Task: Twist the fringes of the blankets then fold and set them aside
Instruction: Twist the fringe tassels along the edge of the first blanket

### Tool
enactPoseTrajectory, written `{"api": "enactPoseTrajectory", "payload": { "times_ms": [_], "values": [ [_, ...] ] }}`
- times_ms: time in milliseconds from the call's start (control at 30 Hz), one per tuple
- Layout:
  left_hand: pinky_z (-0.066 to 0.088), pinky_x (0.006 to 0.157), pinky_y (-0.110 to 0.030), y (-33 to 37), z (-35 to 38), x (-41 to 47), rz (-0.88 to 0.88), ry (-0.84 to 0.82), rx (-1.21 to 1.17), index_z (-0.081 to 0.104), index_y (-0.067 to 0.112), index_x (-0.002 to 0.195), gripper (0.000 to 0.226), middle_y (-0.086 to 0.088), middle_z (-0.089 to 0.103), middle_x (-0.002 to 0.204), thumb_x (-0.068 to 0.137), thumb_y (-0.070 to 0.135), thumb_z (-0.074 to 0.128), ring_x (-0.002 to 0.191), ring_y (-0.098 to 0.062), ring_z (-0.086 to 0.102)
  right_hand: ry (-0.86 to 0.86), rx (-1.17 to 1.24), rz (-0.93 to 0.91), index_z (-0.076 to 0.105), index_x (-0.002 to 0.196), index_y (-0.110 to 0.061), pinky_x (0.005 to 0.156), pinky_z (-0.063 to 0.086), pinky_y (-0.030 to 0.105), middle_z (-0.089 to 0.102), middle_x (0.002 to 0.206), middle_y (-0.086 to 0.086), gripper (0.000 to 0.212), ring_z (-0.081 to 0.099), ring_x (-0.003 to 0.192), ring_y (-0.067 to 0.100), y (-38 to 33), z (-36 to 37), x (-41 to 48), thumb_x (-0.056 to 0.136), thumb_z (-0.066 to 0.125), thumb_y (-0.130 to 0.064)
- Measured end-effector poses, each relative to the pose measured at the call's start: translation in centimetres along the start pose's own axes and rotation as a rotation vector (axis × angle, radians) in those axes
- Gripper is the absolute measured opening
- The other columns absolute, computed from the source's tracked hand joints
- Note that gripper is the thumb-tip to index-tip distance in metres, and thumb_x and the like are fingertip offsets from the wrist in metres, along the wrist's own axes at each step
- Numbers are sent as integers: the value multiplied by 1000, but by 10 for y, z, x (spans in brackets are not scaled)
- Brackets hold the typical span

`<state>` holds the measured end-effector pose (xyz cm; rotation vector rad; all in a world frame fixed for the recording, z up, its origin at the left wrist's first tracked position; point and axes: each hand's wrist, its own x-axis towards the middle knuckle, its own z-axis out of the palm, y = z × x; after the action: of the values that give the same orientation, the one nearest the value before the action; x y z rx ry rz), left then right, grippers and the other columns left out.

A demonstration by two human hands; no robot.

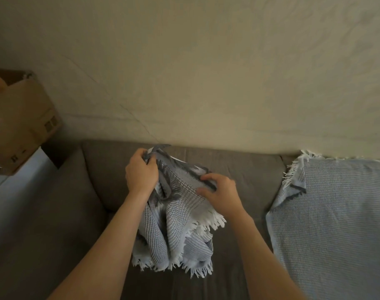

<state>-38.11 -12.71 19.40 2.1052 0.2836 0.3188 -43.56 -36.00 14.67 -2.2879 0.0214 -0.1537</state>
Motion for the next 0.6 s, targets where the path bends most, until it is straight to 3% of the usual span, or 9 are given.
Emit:
{"api": "enactPoseTrajectory", "payload": {
  "times_ms": [33,167,300,433,533,600],
  "values": [
    [41,71,-36,0,0,0,0,-5,-4,63,16,97,18,-3,67,87,108,27,54,83,-26,64,3,-28,-1,76,120,-22,84,42,1,72,112,-14,42,63,99,-1,-2,0,-1,82,91,-32],
    [46,74,-38,0,-1,-2,12,-14,-9,64,17,98,17,-3,68,89,108,27,54,86,-26,66,50,-25,22,73,117,-19,83,53,24,71,104,-8,46,66,92,10,-4,3,-6,77,94,-26],
    [56,80,-45,-1,-3,-3,0,-31,-20,65,20,102,17,-2,70,93,108,30,53,90,-27,68,86,-24,20,70,114,-15,78,53,23,68,99,-9,47,64,84,9,2,9,-11,75,95,-25],
    [58,83,-47,-1,-4,-5,-18,-45,-23,67,19,105,16,-2,71,94,108,28,53,90,-27,69,179,-79,6,77,95,-15,82,54,30,68,97,-3,24,62,83,9,12,17,-11,78,93,-22],
    [56,80,-44,-1,-3,-6,-24,-45,-25,67,17,107,17,-3,71,95,108,27,53,90,-27,69,139,-104,7,79,88,-17,75,46,21,56,94,-5,17,53,78,0,18,20,-11,78,92,-21],
    [51,77,-40,-1,-2,-7,-30,-45,-23,67,16,106,18,-4,70,94,108,26,53,90,-26,68,93,-73,-9,77,86,-18,78,42,12,49,101,-8,17,54,86,1,22,20,-14,79,92,-22]
  ]
}}
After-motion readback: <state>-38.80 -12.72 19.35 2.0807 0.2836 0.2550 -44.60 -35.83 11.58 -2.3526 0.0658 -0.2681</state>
